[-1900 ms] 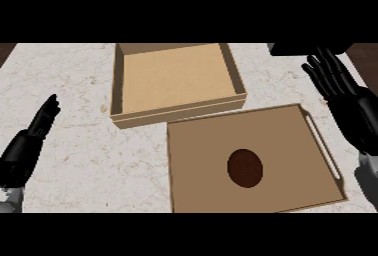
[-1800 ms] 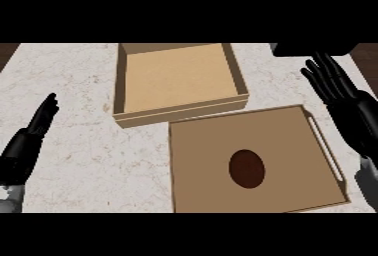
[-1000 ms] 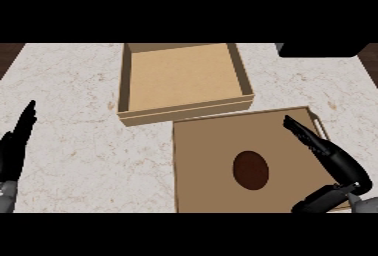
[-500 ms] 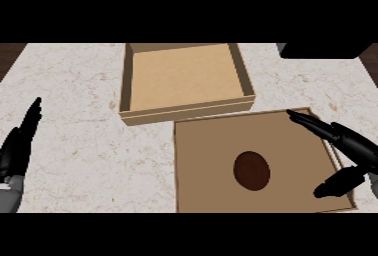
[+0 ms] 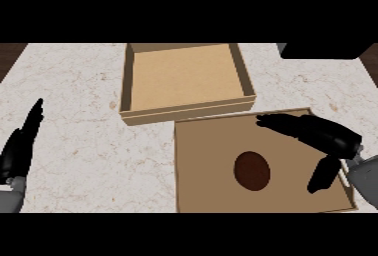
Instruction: Pick the cupcake from the tray and place it in the cardboard box
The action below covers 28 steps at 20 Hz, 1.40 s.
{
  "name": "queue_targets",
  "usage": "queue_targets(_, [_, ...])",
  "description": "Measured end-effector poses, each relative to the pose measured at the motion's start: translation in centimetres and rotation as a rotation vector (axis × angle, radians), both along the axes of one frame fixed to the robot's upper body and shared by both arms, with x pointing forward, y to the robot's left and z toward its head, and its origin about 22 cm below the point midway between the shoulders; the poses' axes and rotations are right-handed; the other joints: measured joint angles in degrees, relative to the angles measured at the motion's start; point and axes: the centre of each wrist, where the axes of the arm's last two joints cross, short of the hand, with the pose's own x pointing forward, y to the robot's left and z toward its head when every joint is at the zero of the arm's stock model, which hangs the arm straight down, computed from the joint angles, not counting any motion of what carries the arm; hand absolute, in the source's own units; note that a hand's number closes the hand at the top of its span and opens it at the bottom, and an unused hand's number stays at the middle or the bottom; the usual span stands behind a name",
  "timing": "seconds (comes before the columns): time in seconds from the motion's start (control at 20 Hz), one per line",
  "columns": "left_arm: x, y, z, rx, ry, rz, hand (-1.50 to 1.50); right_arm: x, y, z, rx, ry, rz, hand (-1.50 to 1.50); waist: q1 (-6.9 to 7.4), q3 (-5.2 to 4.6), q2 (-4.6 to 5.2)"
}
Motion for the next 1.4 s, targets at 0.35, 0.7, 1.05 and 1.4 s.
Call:
queue_targets(0.35, [-0.6,0.3,-0.4,0.007,0.002,0.005,0.00,0.7,4.1,0.3,-0.119,0.030,0.009,-1.50,-0.27,0.03,0.01])
queue_targets(0.7, [0.5,0.7,0.0,0.003,0.002,0.013,0.00,0.3,6.5,-0.9,-0.161,0.032,0.020,-1.50,-0.57,0.04,0.02])
queue_targets(1.05, [0.1,-0.2,-0.6,0.000,0.003,0.016,0.00,-0.6,7.1,-0.7,-0.137,0.055,0.047,-1.50,-0.62,0.05,0.00])
queue_targets(1.4, [0.4,0.1,0.5,0.004,0.004,0.013,0.00,-1.9,7.7,-0.3,-0.076,0.063,0.110,-1.50,-0.66,0.05,0.00])
